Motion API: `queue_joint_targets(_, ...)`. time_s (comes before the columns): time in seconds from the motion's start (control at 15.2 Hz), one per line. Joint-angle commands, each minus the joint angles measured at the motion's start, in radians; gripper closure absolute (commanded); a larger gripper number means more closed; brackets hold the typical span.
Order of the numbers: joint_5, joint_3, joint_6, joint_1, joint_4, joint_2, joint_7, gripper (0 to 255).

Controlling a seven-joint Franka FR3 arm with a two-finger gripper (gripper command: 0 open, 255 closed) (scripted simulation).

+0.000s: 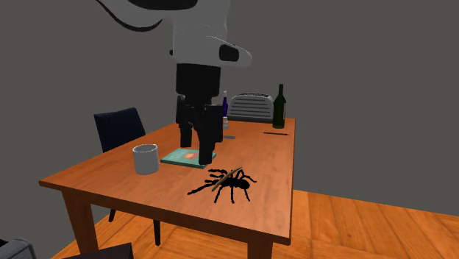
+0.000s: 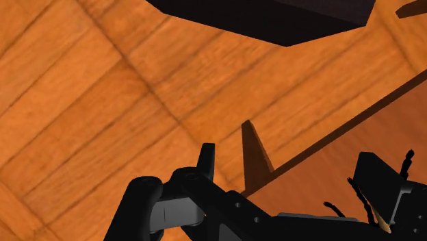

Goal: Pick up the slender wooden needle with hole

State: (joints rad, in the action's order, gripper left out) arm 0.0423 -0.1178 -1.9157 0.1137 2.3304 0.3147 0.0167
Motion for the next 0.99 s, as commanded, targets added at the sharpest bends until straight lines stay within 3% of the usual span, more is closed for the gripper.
queue_joint_targets(0.0,0.002,-0.018,-0.049,0.014,-0.031,-0.075,0.001,0)
queue_joint_targets(0.92,-0.065,-0.112,-0.236,0.112,-0.336,-0.545,0.002,0)
